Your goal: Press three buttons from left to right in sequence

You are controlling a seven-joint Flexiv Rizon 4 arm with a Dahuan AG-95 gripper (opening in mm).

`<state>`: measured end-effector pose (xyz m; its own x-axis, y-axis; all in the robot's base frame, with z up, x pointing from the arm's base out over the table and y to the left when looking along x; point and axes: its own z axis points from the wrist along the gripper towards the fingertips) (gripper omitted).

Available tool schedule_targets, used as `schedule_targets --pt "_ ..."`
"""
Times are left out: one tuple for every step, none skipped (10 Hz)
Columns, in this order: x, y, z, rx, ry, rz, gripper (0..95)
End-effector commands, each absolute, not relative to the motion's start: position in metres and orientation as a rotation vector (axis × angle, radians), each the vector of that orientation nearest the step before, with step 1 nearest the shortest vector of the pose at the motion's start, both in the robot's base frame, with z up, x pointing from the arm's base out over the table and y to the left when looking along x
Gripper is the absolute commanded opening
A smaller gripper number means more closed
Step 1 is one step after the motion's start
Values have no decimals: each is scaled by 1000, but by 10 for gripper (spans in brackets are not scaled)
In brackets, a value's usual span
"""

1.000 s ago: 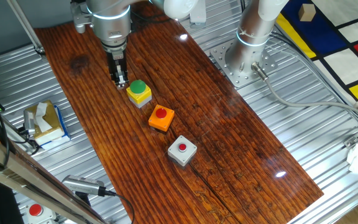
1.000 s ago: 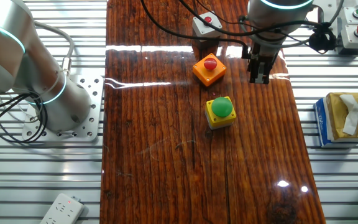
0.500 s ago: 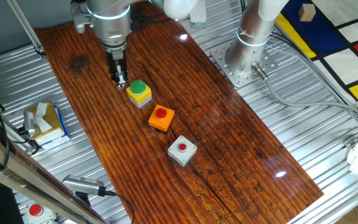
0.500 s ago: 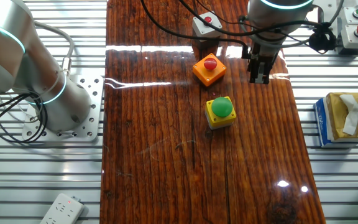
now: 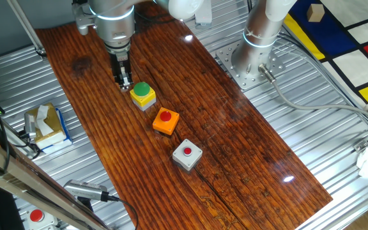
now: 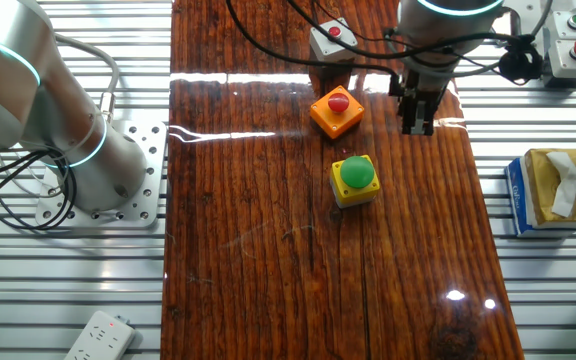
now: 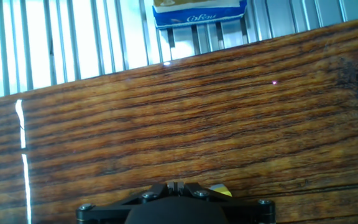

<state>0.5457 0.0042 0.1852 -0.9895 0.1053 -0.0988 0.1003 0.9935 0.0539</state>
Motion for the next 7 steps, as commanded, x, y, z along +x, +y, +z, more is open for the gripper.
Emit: schedule_targets --pt "539 5 189 204 3057 83 0" --pt "537 11 192 251 3069 91 0" --pt "536 17 192 259 3067 91 0" --pt "534 22 192 263 3062 92 0" --pt "534 25 192 255 3059 96 0" --pt "535 25 192 244 3054 102 0" --pt "535 25 190 266 3056 110 0"
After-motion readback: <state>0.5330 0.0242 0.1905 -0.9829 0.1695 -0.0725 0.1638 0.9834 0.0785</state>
